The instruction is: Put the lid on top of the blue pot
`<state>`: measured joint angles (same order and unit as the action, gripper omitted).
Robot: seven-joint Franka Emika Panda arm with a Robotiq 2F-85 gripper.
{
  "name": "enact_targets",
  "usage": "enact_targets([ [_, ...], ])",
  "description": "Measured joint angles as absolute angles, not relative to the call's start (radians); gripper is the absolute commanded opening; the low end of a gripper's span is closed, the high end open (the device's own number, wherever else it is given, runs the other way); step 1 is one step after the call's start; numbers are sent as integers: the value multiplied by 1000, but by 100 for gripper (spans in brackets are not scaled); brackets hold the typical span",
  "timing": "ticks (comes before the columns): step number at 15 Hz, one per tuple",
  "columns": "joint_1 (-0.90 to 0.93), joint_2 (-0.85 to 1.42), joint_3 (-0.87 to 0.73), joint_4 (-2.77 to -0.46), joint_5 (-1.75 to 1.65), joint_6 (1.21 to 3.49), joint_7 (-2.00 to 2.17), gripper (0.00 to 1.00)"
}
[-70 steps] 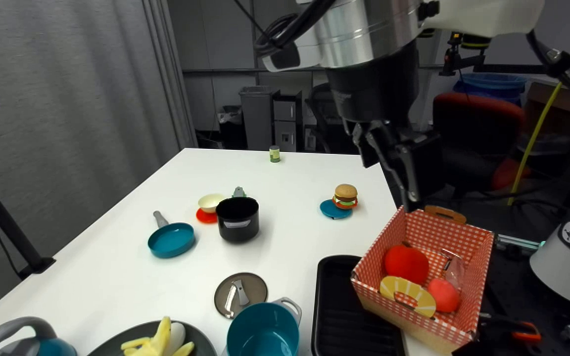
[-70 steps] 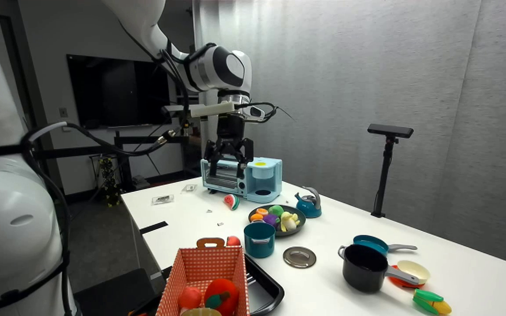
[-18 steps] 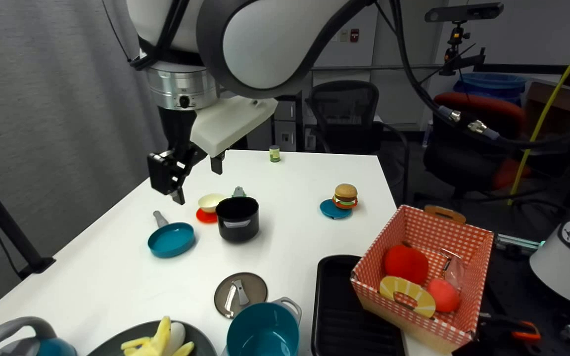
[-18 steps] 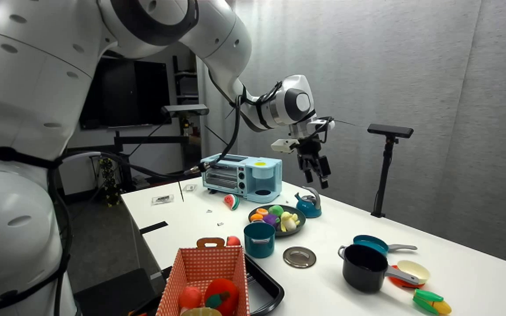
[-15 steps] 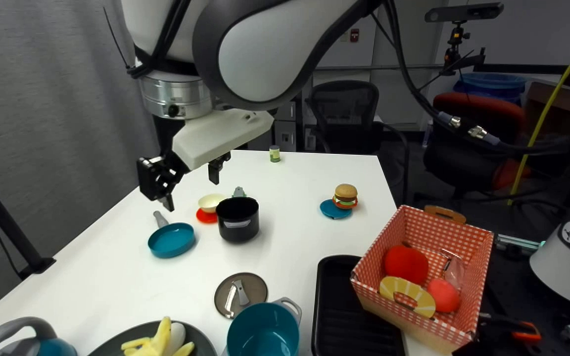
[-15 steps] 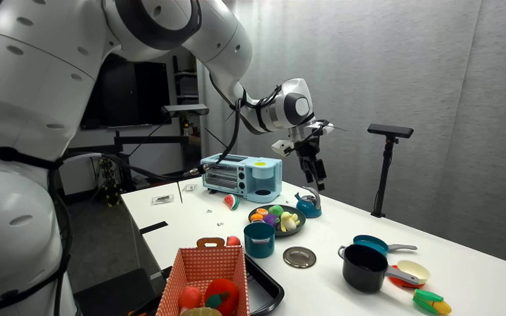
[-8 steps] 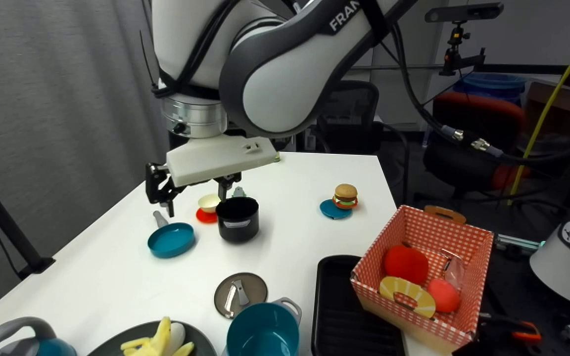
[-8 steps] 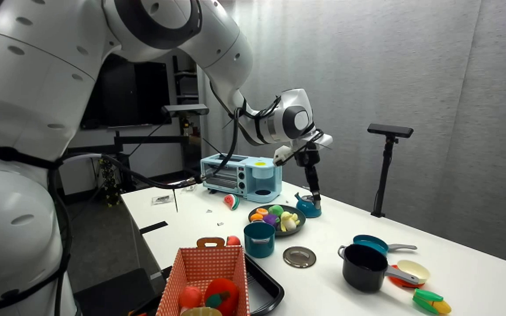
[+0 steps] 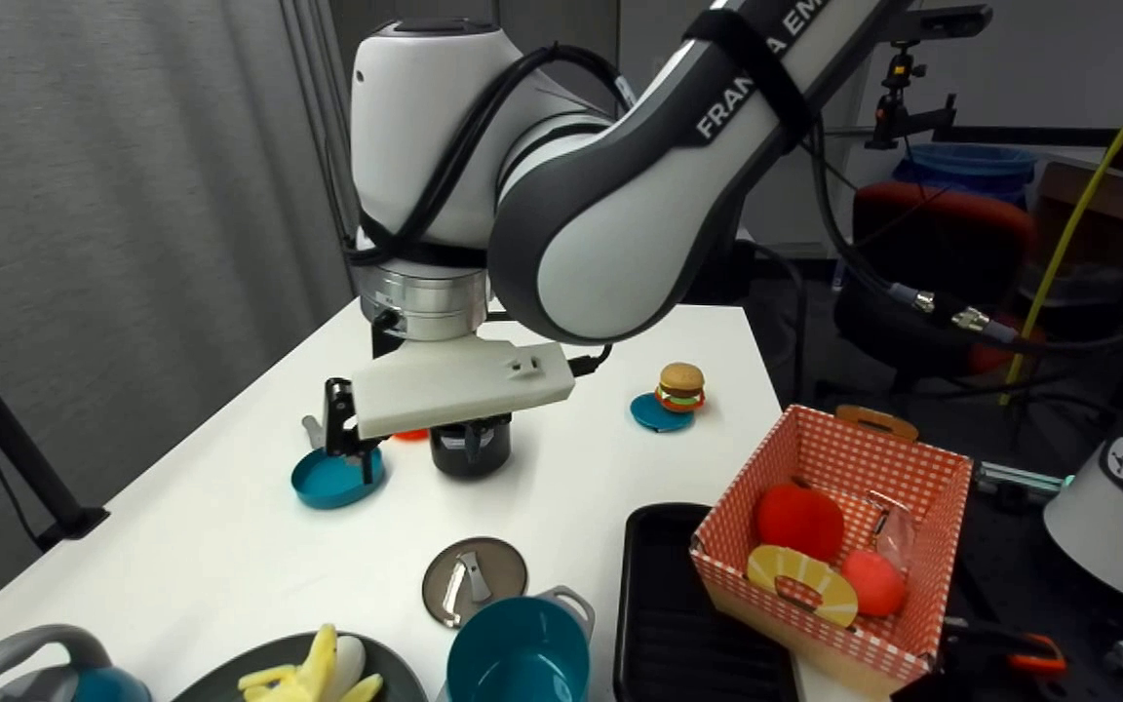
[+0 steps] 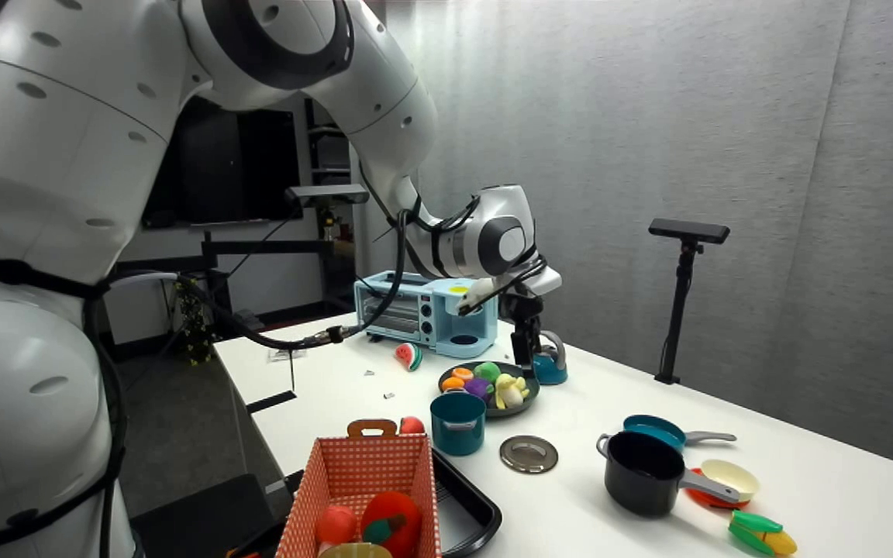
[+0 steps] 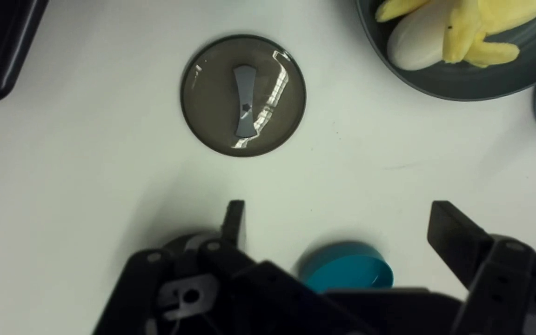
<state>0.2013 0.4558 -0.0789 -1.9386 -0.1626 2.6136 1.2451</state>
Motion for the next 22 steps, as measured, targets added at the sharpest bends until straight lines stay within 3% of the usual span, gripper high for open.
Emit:
enact_targets([
  [22, 184, 463, -121, -2025, -95, 2675, 1269, 100],
])
